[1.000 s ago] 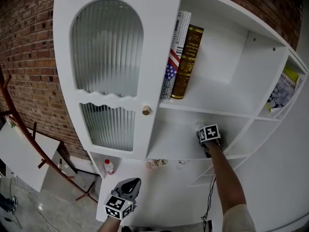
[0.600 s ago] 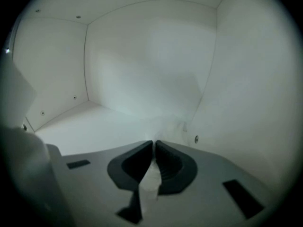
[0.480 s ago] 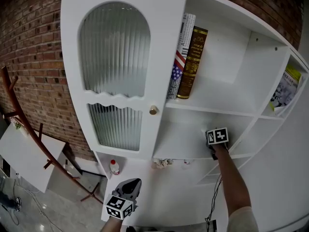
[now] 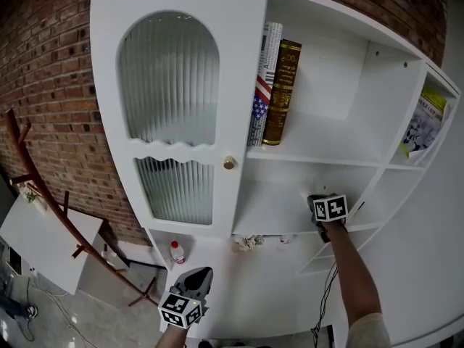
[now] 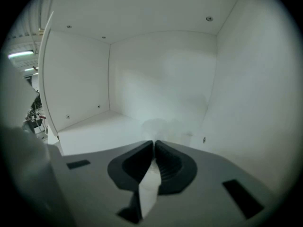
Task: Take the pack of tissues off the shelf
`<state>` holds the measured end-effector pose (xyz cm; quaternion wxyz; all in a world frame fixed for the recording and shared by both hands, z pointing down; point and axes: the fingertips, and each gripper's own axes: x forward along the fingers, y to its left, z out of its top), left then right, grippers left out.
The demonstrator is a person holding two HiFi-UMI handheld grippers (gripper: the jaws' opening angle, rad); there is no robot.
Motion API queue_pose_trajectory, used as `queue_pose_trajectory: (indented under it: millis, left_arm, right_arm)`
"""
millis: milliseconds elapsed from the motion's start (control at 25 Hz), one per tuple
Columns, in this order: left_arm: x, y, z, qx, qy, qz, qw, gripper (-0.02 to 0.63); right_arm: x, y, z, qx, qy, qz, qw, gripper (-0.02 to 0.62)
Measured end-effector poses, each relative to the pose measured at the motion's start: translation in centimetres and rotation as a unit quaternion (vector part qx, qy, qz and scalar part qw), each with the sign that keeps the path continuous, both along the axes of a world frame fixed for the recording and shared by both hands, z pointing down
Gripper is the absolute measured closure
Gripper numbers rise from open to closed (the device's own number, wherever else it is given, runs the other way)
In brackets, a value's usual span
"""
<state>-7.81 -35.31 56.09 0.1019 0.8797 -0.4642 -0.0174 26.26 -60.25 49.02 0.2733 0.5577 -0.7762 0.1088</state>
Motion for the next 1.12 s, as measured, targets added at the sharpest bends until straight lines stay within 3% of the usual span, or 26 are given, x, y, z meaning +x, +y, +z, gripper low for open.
queue_pose_trajectory:
  millis: [480,1120]
  left_arm:
    - [0.2,0.2,-0.2,0.002,0.002,0.005,1.0000,0.580]
    - [0.3,1.5,-0.6,0.008,0.002,0.003,1.0000,0.580]
  right_arm:
    - [-1.6,3.9,-1.6,0.049,-0.001,-0.054,0.997,0.561]
    - [-2.7,8.8,-3.9,0.104,0.015,-0.089,0.990,0.566]
